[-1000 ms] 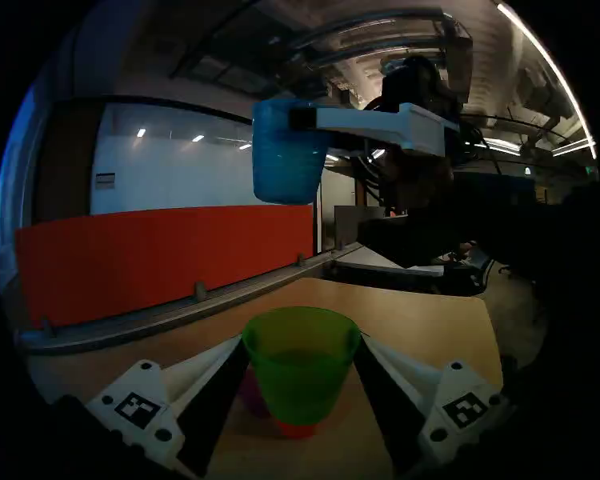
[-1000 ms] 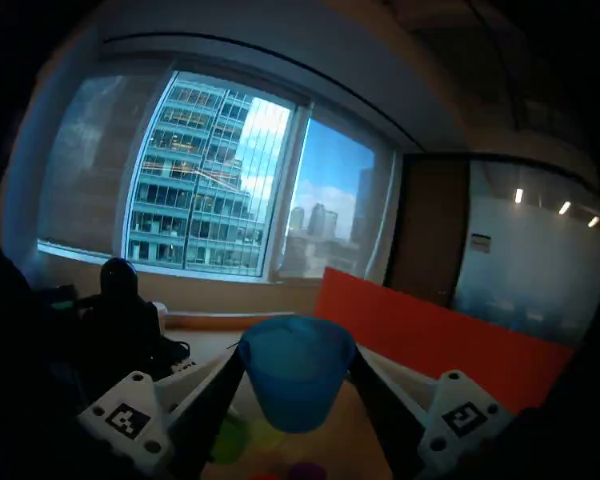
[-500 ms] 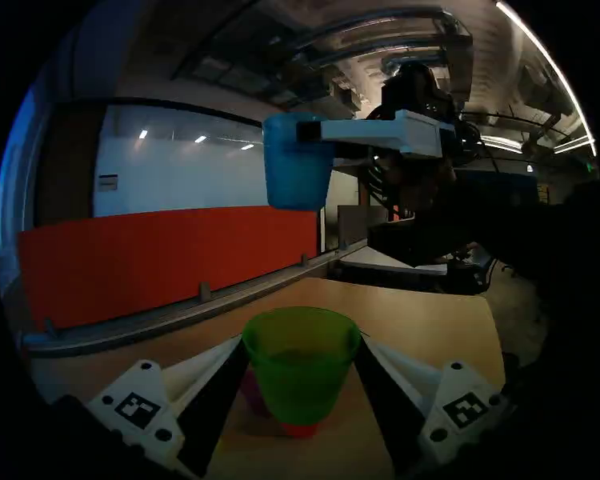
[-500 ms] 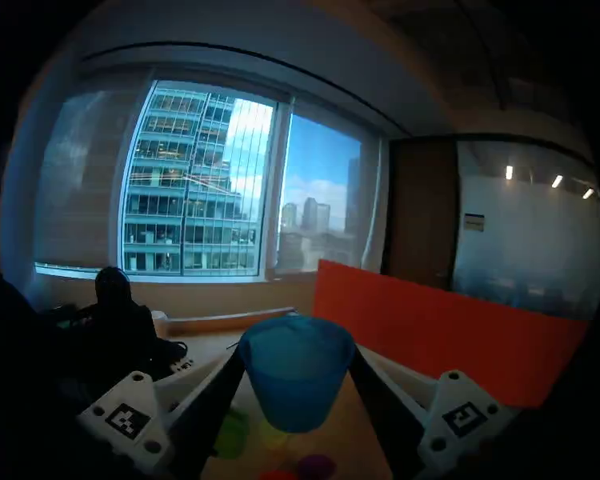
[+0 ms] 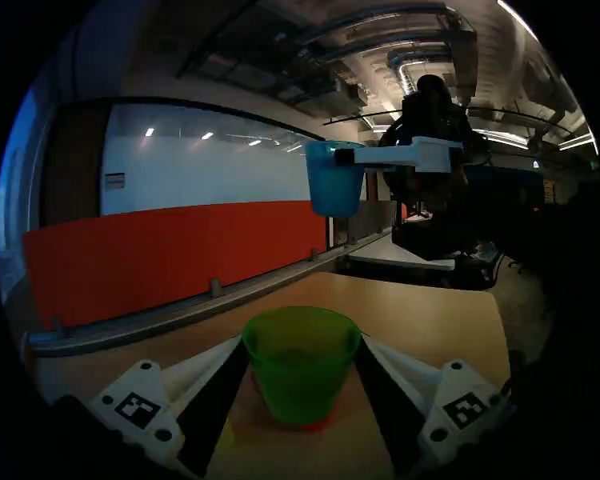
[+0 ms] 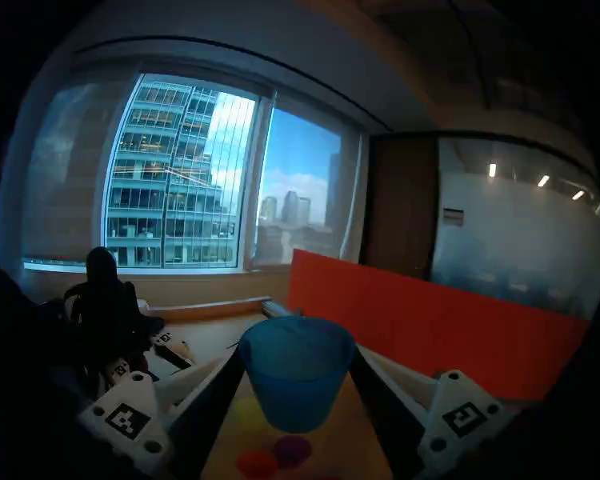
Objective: Pour water
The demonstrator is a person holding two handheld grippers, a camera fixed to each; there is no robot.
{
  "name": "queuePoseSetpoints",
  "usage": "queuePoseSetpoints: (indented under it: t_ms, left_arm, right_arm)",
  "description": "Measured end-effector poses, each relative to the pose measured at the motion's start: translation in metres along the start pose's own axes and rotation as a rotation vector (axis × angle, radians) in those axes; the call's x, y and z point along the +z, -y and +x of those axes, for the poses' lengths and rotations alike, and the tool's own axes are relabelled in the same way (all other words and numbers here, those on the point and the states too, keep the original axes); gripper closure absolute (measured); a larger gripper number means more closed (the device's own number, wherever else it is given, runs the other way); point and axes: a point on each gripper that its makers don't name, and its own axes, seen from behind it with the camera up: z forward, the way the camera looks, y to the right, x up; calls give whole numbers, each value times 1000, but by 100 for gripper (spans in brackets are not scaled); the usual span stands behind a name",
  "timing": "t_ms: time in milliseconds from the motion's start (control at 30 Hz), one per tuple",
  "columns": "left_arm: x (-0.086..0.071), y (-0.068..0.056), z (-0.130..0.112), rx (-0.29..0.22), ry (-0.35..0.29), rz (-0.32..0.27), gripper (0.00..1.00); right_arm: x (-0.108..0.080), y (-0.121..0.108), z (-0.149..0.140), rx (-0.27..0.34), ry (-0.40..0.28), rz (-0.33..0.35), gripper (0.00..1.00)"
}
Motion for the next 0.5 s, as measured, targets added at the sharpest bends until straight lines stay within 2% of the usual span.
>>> queuePoseSetpoints:
  t_ms: [500]
  left_arm:
    - [-12, 12, 6, 7, 4, 33, 13]
  right_arm:
    - [-36, -32, -7, 37, -8, -63, 9]
